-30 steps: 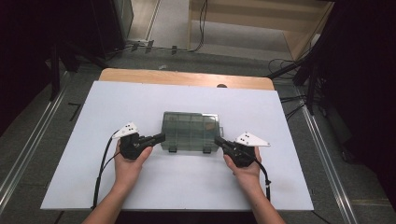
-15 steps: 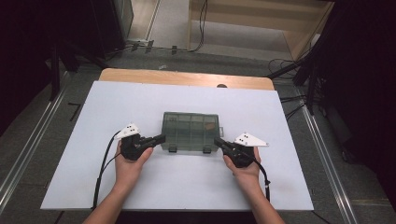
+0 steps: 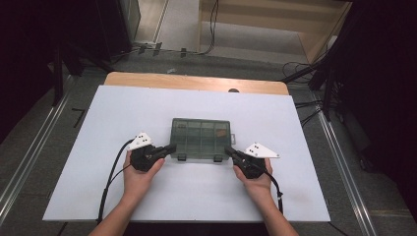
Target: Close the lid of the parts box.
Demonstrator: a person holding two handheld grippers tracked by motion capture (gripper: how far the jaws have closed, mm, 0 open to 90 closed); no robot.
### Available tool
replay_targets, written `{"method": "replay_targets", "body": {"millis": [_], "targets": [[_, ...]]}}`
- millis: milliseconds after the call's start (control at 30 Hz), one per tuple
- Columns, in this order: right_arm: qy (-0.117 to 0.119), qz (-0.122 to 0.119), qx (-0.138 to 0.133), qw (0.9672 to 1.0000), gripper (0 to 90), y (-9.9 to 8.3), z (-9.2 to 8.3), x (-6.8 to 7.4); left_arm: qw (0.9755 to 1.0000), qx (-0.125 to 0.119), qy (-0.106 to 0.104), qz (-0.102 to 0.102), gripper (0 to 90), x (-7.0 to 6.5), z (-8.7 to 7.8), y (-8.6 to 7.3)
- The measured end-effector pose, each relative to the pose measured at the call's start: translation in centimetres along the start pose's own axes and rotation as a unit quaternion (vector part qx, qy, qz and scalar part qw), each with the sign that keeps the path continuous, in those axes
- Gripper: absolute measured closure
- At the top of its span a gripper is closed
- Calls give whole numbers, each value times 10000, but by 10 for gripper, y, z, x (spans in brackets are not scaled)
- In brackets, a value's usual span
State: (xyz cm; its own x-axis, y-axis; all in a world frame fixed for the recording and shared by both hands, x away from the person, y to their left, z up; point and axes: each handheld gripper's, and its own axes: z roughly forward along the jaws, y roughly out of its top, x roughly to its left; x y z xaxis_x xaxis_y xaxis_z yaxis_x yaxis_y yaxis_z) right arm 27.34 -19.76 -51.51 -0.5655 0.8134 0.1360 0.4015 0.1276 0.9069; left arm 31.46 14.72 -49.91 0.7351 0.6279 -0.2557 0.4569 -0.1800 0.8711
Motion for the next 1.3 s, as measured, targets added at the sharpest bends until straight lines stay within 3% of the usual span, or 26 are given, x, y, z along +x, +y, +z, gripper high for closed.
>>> {"method": "replay_targets", "body": {"millis": [133, 233, 333, 367, 467, 533, 567, 667, 1033, 1300], "targets": [[42, 98, 29, 9999, 875, 1, 0, -2, 10000, -2, 18, 5, 900, 0, 0, 1], [190, 114, 3, 9998, 692, 2, -2, -3, 10000, -34, -24, 42, 892, 0, -1, 0], [248, 176, -93, 9995, 497, 5, -6, -5, 9997, -186, -32, 151, 647, -2, -5, 2], [292, 179, -128, 9993, 362, 6, -7, -6, 9996, -219, -34, 171, 542, -3, -5, 2], [261, 207, -180, 9993, 115, 8, -11, -7, 9992, -355, -57, 169, 340, -3, -10, 5], [277, 224, -243, 9991, 0, 9, -14, -7, 9989, -376, -210, 164, 199, -2, -13, 5], [296, 221, -253, 9990, 0, 9, -15, -8, 9988, -405, -209, 200, 107, -2, -15, 6], [276, 225, -311, 9989, 0, 9, -20, -9, 9981, -476, -269, 275, 0, -3, -19, 6], [137, 96, -334, 9993, 0, 3, -35, -13, 9973, -530, -282, 416, 0, -3, -31, 5], [1, 170, -331, 9993, 0, -3, -48, -23, 9977, -549, -170, 365, 0, 2, -43, -2]]}}
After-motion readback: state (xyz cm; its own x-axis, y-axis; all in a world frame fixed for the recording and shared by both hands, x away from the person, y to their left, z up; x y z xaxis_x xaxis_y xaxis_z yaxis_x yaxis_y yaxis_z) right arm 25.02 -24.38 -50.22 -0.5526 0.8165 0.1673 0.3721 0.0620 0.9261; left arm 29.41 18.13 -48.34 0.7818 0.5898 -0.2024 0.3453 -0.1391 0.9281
